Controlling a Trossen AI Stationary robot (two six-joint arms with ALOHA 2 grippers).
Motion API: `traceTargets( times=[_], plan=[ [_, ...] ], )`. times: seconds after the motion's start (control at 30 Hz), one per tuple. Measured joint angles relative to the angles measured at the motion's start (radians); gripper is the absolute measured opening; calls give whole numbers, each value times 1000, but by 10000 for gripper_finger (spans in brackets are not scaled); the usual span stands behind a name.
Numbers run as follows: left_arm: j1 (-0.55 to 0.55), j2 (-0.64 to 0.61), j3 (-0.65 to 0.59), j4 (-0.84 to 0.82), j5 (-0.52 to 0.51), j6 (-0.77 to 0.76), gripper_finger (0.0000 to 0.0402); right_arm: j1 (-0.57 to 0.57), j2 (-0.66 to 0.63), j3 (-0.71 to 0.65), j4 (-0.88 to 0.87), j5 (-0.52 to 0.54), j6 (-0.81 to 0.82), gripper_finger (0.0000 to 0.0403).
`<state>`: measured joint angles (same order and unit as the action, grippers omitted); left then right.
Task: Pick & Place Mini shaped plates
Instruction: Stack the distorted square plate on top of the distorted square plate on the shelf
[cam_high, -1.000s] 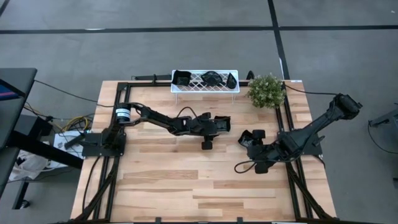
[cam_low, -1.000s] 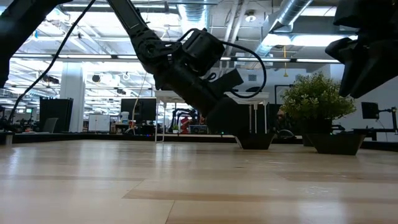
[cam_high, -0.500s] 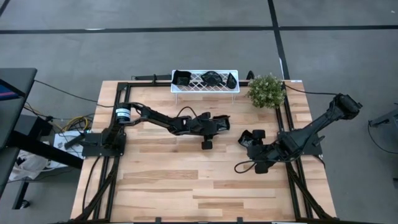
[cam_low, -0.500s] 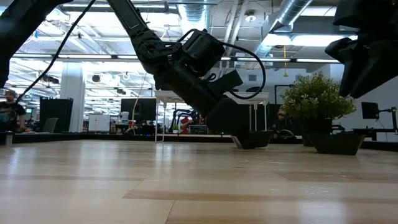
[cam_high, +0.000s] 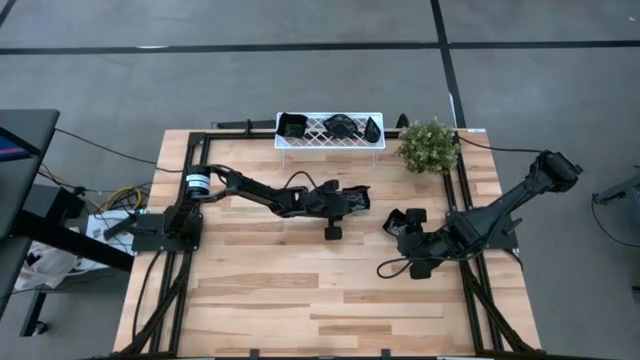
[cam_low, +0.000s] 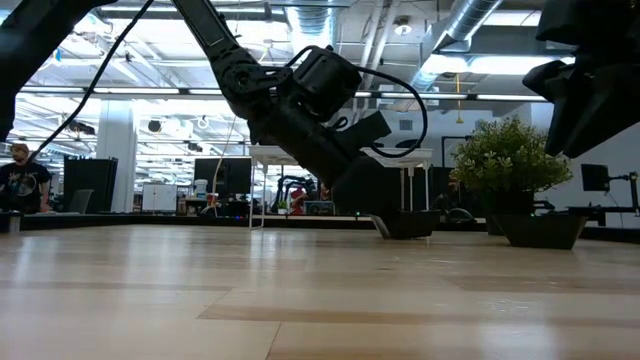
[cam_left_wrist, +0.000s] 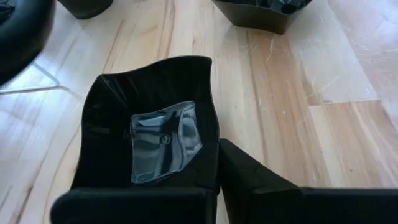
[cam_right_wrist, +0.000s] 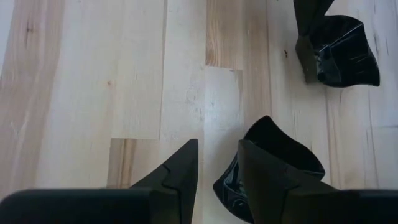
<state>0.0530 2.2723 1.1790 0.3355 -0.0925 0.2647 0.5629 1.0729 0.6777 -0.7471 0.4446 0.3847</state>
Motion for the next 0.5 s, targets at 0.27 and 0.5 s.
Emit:
traceTargets(
  times=[0.27, 0.5],
  plan=[
    [-20, -68, 0, -45, -29, 26, 8, 0, 0, 0, 0, 0, 0, 108],
    [-77, -166, -5, -97, -62, 73, 7, 0, 0, 0, 0, 0, 1, 108]
  ],
)
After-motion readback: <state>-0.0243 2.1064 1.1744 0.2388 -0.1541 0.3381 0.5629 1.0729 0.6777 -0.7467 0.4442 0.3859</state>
